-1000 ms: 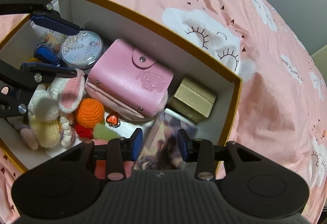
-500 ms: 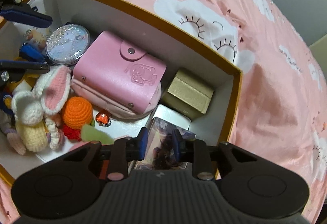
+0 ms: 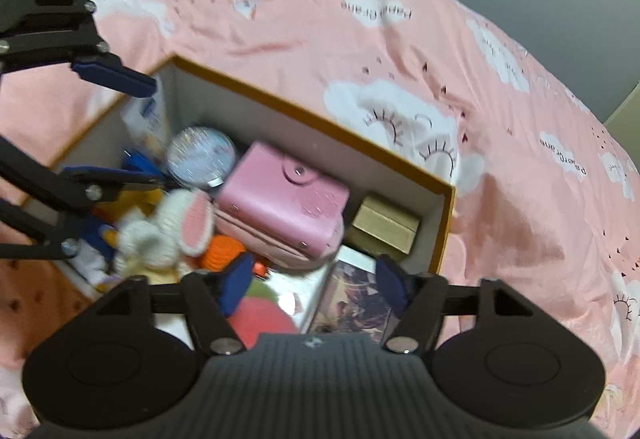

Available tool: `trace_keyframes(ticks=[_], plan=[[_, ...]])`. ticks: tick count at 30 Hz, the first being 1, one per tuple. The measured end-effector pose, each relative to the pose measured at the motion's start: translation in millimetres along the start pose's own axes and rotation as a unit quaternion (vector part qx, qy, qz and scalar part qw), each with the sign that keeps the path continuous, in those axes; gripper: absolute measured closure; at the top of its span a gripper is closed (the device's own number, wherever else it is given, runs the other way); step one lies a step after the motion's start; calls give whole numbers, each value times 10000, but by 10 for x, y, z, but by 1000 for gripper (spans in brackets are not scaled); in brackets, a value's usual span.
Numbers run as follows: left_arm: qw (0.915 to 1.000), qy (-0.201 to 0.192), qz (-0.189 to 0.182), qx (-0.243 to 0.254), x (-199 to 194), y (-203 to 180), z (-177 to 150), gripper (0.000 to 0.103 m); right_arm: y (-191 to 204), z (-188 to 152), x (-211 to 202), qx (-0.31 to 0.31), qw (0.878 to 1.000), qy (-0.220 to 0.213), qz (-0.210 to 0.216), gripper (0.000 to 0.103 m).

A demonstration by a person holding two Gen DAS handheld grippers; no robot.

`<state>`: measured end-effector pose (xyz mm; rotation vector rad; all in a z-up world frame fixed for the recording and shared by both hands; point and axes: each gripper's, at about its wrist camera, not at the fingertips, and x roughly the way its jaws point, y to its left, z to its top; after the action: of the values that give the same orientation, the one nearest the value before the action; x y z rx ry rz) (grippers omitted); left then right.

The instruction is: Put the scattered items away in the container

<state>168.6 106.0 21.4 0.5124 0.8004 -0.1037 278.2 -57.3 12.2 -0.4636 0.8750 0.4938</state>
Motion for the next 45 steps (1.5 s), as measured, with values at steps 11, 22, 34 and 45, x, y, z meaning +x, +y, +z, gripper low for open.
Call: trace_keyframes(ticks=[11, 22, 34, 45], plan=[[9899, -693, 382, -1179, -634, 114, 174, 24, -30, -173, -725, 653, 9916, -1112, -87, 8], [9633, -1134, 807, -2296, -1027, 138, 155, 10, -51, -438, -1142, 1634, 9644, -2071, -206, 2], [9254, -562, 884, -3643, -613, -91, -338, 10, 193, -845, -802, 2144, 9544, -2068, -192, 1], [9233, -172, 823, -3747, -291, -270, -632, 10, 255, -1063, -532, 2423, 9495, -1978, -258, 1]])
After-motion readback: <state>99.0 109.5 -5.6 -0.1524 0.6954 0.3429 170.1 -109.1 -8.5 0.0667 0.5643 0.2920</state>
